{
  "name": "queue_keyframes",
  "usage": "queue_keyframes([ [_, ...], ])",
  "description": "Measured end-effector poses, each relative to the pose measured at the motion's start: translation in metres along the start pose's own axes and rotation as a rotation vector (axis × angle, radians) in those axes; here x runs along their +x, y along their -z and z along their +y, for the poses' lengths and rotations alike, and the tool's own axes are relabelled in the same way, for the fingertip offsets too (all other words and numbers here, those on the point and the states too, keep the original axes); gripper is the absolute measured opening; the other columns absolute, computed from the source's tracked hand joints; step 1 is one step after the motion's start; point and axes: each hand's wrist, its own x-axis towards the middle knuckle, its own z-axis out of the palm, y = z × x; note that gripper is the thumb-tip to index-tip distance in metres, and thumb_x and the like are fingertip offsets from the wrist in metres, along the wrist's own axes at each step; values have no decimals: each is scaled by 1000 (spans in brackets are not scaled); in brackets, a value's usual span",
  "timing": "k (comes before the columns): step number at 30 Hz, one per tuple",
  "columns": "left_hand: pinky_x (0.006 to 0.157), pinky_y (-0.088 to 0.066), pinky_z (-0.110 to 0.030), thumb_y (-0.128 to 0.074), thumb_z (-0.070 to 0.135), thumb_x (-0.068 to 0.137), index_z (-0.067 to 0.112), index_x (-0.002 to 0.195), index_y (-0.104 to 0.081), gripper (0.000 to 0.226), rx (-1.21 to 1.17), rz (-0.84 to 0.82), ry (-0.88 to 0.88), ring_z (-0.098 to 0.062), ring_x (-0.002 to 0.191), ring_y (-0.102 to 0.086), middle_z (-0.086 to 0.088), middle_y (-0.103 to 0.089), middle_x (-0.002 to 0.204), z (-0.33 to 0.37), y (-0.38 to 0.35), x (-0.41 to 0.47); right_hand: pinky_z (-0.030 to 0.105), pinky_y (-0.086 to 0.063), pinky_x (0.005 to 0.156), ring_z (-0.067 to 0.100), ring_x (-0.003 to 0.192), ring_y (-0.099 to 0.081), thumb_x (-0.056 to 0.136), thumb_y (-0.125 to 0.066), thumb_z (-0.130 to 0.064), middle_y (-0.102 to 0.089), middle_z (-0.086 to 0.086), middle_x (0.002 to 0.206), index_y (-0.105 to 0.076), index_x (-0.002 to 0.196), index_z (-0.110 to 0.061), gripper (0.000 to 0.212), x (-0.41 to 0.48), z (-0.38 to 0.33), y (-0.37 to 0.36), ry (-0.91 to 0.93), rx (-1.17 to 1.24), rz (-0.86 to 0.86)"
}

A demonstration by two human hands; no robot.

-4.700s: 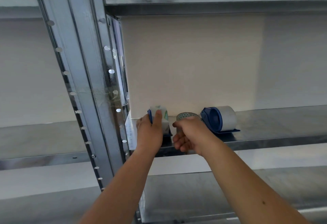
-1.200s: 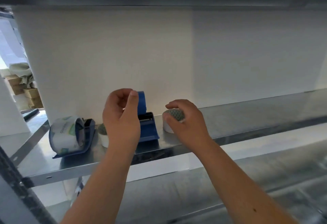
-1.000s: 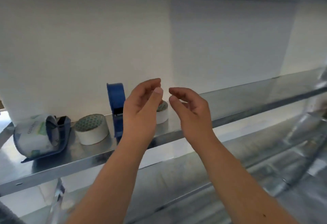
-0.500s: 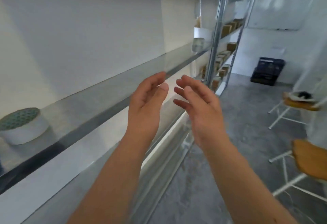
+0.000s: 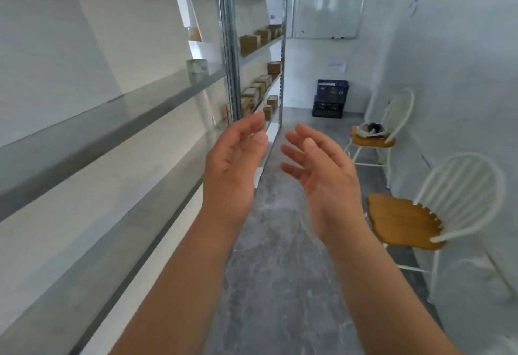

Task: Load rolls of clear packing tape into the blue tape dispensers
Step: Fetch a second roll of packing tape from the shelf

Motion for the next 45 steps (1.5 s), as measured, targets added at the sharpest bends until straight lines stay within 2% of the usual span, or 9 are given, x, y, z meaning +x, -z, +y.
queue_keyframes([
  [7,109,-56,-44,-64,31,95,35,119,-75,26,-48,-76,68,-13,126,-68,8,-75,128,-53,-67,59,49,-57,101,26,116,-72,104,-56,-17,-77,4,122,-73,119,-20,23,68,-4,59,9,-30,111],
  [16,102,-60,-43,-62,25,95,20,117,-74,25,-178,-71,116,-20,118,-72,6,-77,115,-150,-111,168,44,-58,95,25,114,-73,90,-62,-29,-77,4,121,-74,114,-23,28,194,39,91,36,-77,196],
  [23,102,-60,-44,-60,22,101,16,121,-74,25,-168,-180,113,-15,117,-73,11,-78,113,-219,-152,297,47,-58,98,21,115,-73,92,-58,-32,-77,0,123,-72,121,-24,33,323,66,100,68,-164,250],
  [28,101,-61,-47,-59,25,98,12,121,-73,31,-202,-248,152,-22,117,-73,-2,-77,120,-255,-185,363,47,-58,98,22,115,-73,92,-58,-32,-77,2,123,-72,125,-19,37,395,78,119,64,-149,319],
  [32,99,-61,-43,-60,26,96,16,117,-75,28,-216,-297,164,-23,117,-73,-3,-78,121,-278,-220,409,48,-58,98,25,115,-72,92,-59,-31,-76,3,123,-72,125,-17,38,450,80,141,82,-121,345],
  [37,101,-60,-47,-58,25,99,17,115,-77,26,-196,-302,146,-24,118,-73,-7,-78,123,-312,-270,458,47,-57,96,24,115,-73,92,-59,-31,-77,3,122,-72,122,-20,35,522,90,179,79,-108,310],
  [41,99,-61,-42,-59,27,97,19,122,-74,30,-150,-261,128,-20,116,-74,-1,-79,119,-344,-322,495,46,-57,95,24,115,-73,92,-59,-30,-77,3,122,-73,121,-21,33,590,96,221,59,-90,261],
  [45,103,-59,-45,-62,27,96,19,123,-75,31,-50,-167,89,-18,117,-73,5,-79,117,-374,-375,547,47,-58,96,25,114,-73,98,-59,-26,-77,4,122,-72,123,-18,29,669,86,263,18,-64,224],
])
